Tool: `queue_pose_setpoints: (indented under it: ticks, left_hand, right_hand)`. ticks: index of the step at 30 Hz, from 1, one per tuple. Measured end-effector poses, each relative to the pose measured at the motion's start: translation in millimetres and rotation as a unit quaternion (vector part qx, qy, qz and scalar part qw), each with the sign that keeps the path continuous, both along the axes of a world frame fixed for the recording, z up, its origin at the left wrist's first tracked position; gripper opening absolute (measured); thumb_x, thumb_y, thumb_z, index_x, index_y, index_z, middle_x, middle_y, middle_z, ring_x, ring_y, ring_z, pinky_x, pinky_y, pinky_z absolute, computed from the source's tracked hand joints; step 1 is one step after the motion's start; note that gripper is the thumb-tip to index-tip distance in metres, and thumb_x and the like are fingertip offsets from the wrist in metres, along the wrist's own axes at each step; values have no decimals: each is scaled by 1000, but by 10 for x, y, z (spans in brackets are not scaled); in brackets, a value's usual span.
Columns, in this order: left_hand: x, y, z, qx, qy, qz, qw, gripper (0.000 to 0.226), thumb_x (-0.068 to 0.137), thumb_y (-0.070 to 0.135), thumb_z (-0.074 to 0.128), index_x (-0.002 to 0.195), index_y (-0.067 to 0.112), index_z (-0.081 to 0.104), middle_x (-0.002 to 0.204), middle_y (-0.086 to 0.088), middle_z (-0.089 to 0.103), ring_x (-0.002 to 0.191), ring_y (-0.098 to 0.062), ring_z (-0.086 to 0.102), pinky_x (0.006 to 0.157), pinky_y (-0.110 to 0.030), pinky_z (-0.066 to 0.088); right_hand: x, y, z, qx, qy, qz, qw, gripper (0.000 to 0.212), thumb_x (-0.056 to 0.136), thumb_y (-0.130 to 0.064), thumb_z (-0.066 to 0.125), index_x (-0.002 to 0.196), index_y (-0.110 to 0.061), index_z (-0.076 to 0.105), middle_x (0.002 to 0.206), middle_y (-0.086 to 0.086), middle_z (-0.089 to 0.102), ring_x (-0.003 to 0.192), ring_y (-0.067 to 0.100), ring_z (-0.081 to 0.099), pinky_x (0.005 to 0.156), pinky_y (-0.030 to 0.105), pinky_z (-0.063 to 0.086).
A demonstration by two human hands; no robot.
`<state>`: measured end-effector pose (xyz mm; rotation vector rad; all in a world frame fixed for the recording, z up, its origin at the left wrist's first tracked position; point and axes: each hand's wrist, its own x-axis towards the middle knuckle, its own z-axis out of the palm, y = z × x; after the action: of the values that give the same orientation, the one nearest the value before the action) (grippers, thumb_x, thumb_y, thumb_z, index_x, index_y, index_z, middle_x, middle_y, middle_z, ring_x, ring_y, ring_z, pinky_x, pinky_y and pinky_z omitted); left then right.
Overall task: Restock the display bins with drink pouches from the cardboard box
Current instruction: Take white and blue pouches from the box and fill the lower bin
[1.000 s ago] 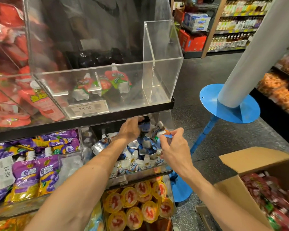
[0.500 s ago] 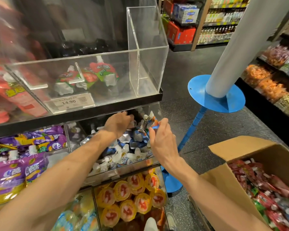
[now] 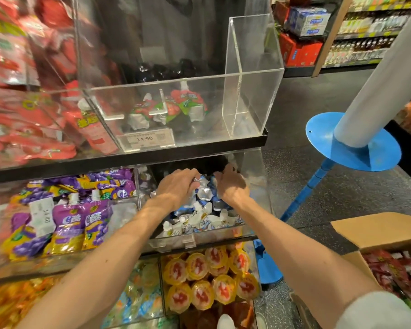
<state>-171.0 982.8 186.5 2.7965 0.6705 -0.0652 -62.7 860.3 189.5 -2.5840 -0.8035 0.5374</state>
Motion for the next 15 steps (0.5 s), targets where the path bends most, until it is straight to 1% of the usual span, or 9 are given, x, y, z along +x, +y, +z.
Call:
queue_pose_setpoints:
  ticks: [1,2,5,8,9,11,12,14,15]
  left_hand:
    - [17,-23,-6,11,20,8,1000,26,106,37,40,126,26,50,119,1,60,113,-24,51,93,-42,42]
    - [35,-44,-5,23,36,11,999,27,107,38,37,128,26,49,121,0,60,114,-25,52,93,-43,41]
    - [68,-58,22,40,80,28,996,29,107,40,33,129,28,47,124,-1,60,117,-27,52,95,-45,40]
    - [62,-103,60,6,102,47,994,35,107,40,31,139,29,41,133,-2,59,122,-28,53,100,-47,41]
    - [36,-154,82,-10,93,52,994,38,107,39,32,143,30,39,137,-3,57,124,-29,52,102,-49,41]
    - [-52,-292,129,-42,26,69,996,41,107,32,38,148,29,38,145,-4,51,129,-28,50,106,-47,42]
    - [-104,-390,154,-58,-20,83,995,40,106,26,42,146,27,43,143,-5,53,127,-28,52,105,-43,44]
    - [-179,-614,190,-72,-122,92,986,31,102,17,51,132,22,61,126,-4,64,113,-22,62,96,-36,49]
    - [-197,-759,219,-83,-170,93,978,26,100,15,55,122,21,68,114,-1,70,103,-15,65,91,-35,51]
  right_hand:
    - [27,-1,5,-31,-9,31,999,32,106,-23,37,134,-11,45,135,14,48,120,36,52,94,40,44]
    - [54,-18,5,-49,-24,48,997,32,106,-25,37,135,-14,47,137,12,46,123,35,49,98,39,42]
    - [157,-32,-111,-62,-25,66,996,33,104,-31,41,135,-20,45,136,11,46,125,33,44,99,39,40]
    - [219,-50,-197,-45,-1,80,996,41,102,-44,40,135,-21,43,133,13,51,124,34,46,100,42,40]
    - [218,-95,-185,-34,-2,89,995,44,101,-46,39,137,-21,41,133,15,52,125,35,46,101,42,40]
    - [194,-209,-156,0,-12,121,993,47,101,-39,43,142,-16,39,132,19,52,125,38,47,103,43,39]
    - [161,-309,-96,29,-18,140,990,46,101,-33,46,142,-12,41,131,20,54,124,38,49,103,42,39]
    - [103,-558,63,120,-16,154,981,35,98,-26,53,130,-11,56,122,16,63,114,33,57,95,39,45]
    - [75,-723,133,169,-13,153,974,27,97,-24,55,118,-11,64,113,12,68,106,29,61,89,38,47]
